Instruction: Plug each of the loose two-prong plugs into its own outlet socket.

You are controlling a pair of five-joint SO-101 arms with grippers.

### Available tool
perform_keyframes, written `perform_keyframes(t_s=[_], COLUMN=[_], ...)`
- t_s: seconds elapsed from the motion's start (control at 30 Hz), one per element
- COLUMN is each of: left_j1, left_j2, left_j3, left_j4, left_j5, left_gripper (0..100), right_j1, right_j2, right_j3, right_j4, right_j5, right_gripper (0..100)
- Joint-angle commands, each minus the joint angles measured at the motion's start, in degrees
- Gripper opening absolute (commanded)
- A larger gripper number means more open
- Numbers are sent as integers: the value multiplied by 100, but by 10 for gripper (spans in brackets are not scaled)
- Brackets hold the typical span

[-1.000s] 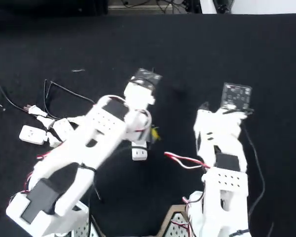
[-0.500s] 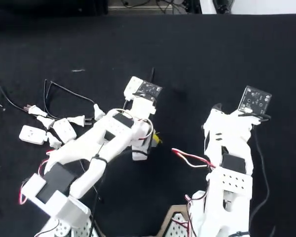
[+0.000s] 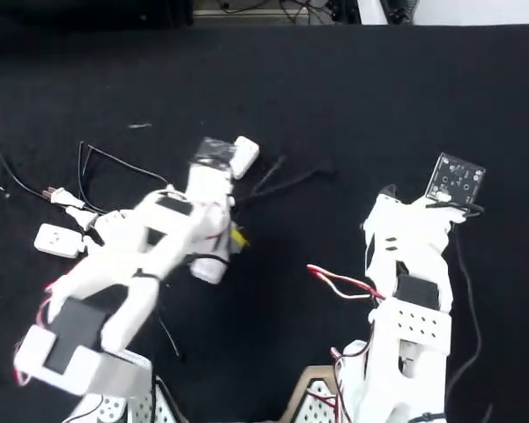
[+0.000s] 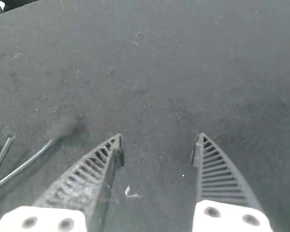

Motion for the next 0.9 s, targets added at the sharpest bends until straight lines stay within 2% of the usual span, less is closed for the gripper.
perform_keyframes(t_s=[0.0, 0.13, 0.27, 0.37, 0.57, 0.67, 0.73, 0.87], left_j1=[-945, -1701, -2457, -2642, -2176, -1859, -1604, -884], left_j2=[-853, -941, -1002, -1029, -1574, -1881, -1960, -1653], left_j3=[251, 286, 215, 57, -681, -1200, -1332, -945], left_j4=[-26, -26, -316, -316, 1073, 1679, 1618, 800], left_j5=[-580, -1073, -1248, -1222, -1196, -747, -229, 730], left_gripper=[284, 284, 288, 289, 286, 289, 290, 291], right_j1=[105, 105, 105, 105, 105, 105, 105, 105], right_j2=[-198, -198, -198, -198, -198, -198, -198, -198], right_j3=[-163, -163, -163, -163, -163, -163, -163, -163], right_j4=[-141, -141, -141, -141, -141, -141, -141, -141], right_j5=[-35, -44, -44, -44, -44, -44, -44, -44], right_gripper=[224, 224, 224, 224, 223, 223, 223, 223])
